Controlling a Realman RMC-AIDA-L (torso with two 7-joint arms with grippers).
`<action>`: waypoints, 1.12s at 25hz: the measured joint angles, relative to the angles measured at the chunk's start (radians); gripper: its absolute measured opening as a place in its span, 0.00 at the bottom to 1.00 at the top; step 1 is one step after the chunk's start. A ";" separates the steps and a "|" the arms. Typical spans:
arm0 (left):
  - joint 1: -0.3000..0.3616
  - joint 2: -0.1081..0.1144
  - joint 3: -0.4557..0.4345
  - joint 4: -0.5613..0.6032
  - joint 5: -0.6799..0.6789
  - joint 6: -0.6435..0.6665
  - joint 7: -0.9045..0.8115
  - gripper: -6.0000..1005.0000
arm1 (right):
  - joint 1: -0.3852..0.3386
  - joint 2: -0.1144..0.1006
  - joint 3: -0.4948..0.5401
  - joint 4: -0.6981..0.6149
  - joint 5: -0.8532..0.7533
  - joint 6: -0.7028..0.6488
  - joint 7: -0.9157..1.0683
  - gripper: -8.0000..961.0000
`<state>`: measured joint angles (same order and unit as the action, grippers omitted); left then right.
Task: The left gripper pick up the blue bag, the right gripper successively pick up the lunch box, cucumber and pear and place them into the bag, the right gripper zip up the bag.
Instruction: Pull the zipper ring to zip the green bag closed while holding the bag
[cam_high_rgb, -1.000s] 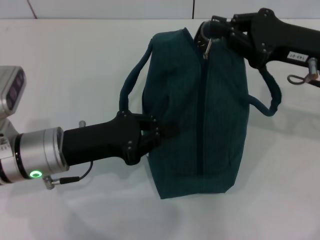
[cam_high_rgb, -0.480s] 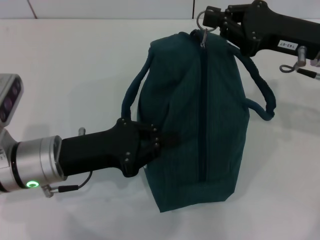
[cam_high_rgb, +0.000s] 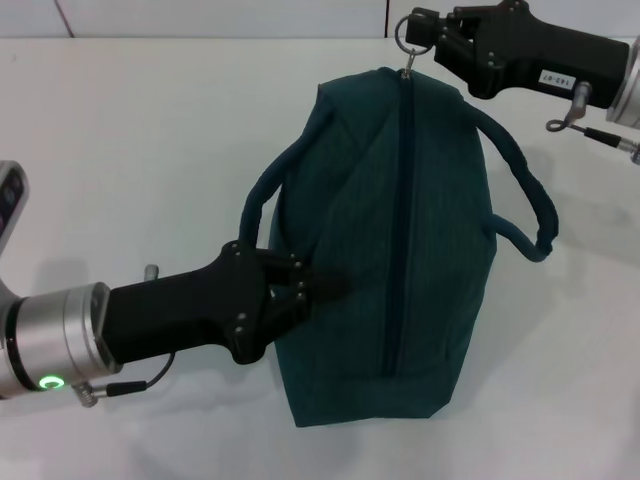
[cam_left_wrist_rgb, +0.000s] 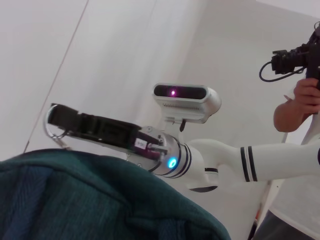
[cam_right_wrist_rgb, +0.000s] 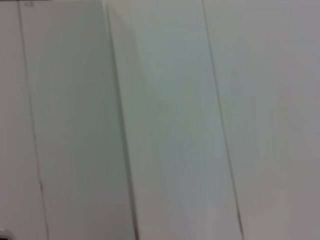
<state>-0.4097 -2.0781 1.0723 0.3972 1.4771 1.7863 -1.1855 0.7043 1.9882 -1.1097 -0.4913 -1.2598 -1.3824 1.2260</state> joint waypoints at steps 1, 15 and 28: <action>0.002 0.000 -0.003 0.000 0.000 0.001 0.000 0.06 | 0.001 0.000 -0.001 0.000 0.000 0.009 0.000 0.03; 0.047 0.010 -0.099 0.000 0.003 0.007 -0.002 0.07 | -0.045 0.018 0.001 -0.025 -0.025 0.066 0.003 0.04; 0.045 0.019 -0.101 0.000 0.007 -0.062 -0.037 0.07 | -0.258 0.027 0.001 -0.232 0.029 0.004 0.010 0.04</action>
<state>-0.3648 -2.0591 0.9710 0.3974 1.4842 1.7245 -1.2230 0.4466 2.0148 -1.1090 -0.7229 -1.2310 -1.3784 1.2360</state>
